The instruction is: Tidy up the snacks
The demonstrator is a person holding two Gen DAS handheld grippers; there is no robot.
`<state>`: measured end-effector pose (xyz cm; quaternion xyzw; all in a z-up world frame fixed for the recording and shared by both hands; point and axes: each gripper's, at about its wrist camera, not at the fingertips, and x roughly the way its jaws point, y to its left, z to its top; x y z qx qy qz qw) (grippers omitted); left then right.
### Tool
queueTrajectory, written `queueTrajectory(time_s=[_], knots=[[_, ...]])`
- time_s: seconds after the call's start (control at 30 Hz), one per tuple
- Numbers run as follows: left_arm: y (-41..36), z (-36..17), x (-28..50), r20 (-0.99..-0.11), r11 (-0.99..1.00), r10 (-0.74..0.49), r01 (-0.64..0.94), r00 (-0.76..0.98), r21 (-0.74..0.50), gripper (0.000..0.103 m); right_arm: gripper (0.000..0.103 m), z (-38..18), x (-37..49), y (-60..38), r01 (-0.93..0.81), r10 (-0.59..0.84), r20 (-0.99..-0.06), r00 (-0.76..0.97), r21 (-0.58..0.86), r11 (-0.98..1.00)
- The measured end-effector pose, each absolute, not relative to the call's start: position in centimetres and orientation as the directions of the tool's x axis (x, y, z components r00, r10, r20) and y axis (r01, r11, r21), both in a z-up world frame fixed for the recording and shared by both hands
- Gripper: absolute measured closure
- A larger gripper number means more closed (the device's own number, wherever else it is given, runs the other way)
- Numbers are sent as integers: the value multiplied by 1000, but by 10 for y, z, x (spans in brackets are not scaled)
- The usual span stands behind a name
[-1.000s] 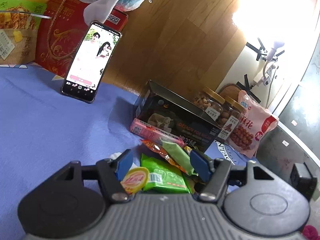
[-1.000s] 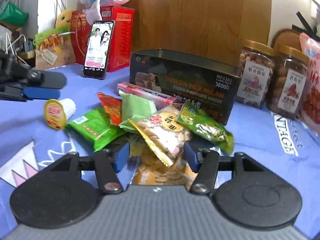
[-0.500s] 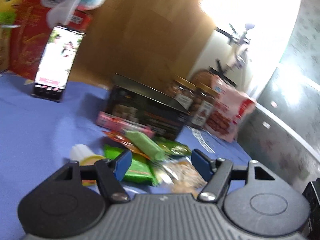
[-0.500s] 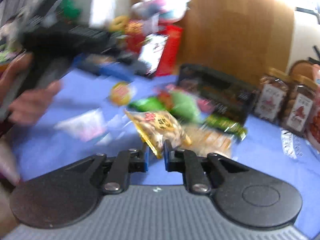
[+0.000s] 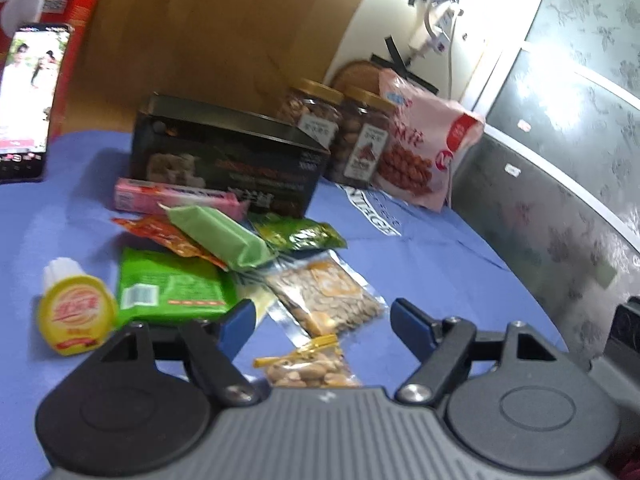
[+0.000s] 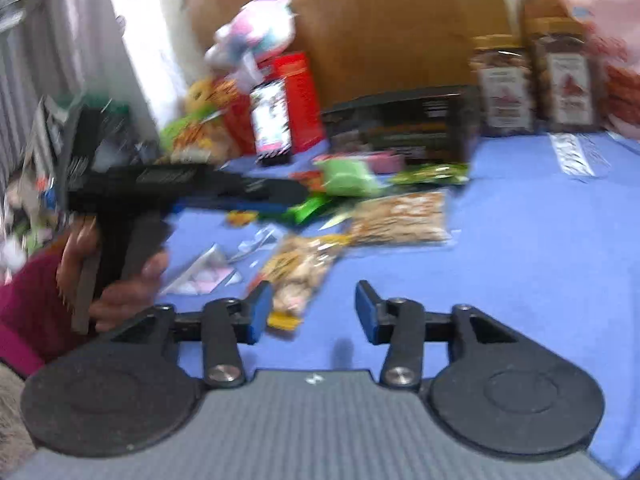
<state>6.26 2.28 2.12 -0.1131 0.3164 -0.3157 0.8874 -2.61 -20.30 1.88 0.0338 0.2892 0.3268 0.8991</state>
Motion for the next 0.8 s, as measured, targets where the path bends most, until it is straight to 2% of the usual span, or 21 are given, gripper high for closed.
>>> queueTrajectory(time_s=[0.03, 0.1, 0.17, 0.2, 0.3, 0.4, 0.47, 0.53, 0.6, 0.7, 0.8], knots=[[17, 20, 65, -501, 773, -634, 498, 589, -394, 26, 44, 15, -27, -190, -586, 595, -520, 613, 206, 784], [7, 16, 66, -524, 775, -629, 518, 574, -363, 26, 29, 9, -31, -168, -599, 560, -549, 621, 129, 790], [-5, 12, 65, -557, 778, -616, 540, 558, -320, 31, 25, 7, -34, -150, -606, 525, -550, 649, 41, 794], [-9, 9, 63, -577, 782, -604, 550, 550, -294, 39, 25, 7, -35, -146, -603, 510, -548, 663, 13, 797], [-13, 6, 55, -600, 798, -566, 559, 565, -226, 47, 26, 8, -33, -151, -553, 456, -542, 706, -19, 833], [-3, 8, 49, -603, 797, -572, 550, 557, -248, 47, 27, 11, -27, -171, -449, 373, -531, 760, -15, 893], [6, 8, 44, -602, 791, -590, 535, 539, -296, 46, 32, 13, -24, -185, -351, 278, -515, 811, -47, 935], [15, 8, 42, -596, 786, -604, 516, 529, -339, 47, 32, 14, -18, -201, -288, 245, -499, 831, -10, 958], [22, 8, 39, -588, 783, -615, 498, 526, -373, 44, 32, 16, -17, -215, -264, 250, -486, 837, 42, 964], [29, 8, 39, -580, 785, -617, 472, 532, -402, 43, 32, 17, -19, -218, -257, 243, -477, 845, 39, 966], [31, 9, 40, -577, 790, -611, 460, 542, -404, 42, 32, 20, -26, -224, -317, 342, -456, 822, 133, 939]])
